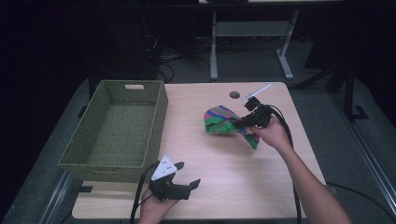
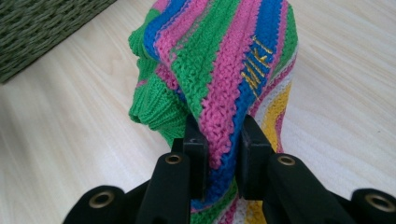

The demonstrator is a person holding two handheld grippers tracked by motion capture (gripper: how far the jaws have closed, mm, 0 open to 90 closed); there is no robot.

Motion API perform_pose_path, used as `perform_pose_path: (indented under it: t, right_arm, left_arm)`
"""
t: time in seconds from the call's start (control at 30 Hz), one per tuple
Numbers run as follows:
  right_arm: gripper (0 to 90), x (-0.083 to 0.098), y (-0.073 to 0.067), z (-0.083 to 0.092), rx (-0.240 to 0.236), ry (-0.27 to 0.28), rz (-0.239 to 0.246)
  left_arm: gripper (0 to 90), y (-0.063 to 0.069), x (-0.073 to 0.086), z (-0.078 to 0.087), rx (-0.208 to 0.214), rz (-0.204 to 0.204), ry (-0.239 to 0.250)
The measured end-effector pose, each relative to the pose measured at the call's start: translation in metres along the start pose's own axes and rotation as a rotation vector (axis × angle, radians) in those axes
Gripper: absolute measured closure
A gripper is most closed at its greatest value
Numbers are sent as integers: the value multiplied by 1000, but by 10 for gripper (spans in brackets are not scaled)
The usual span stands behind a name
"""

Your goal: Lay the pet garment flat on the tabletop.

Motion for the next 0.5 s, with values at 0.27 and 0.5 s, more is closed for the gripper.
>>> perform_pose_path:
  t: [0.27,0.5]
  right_arm:
    - [764,16,-3,15,-18,32,-4]
    - [764,28,-12,23,-32,40,9]
  left_arm:
    - [159,1,0,0,-1,2,3]
    - [159,2,0,-1,4,3,6]
Point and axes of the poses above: each handheld gripper's, and its own axes: z roughly backward along the jaws, x roughly out of its underside, y roughly to its right, the point moved 5 cm from there along -z, roughly forward along the jaws, and after that the axes turned 13 degrees about x, right-handed, at the moved point
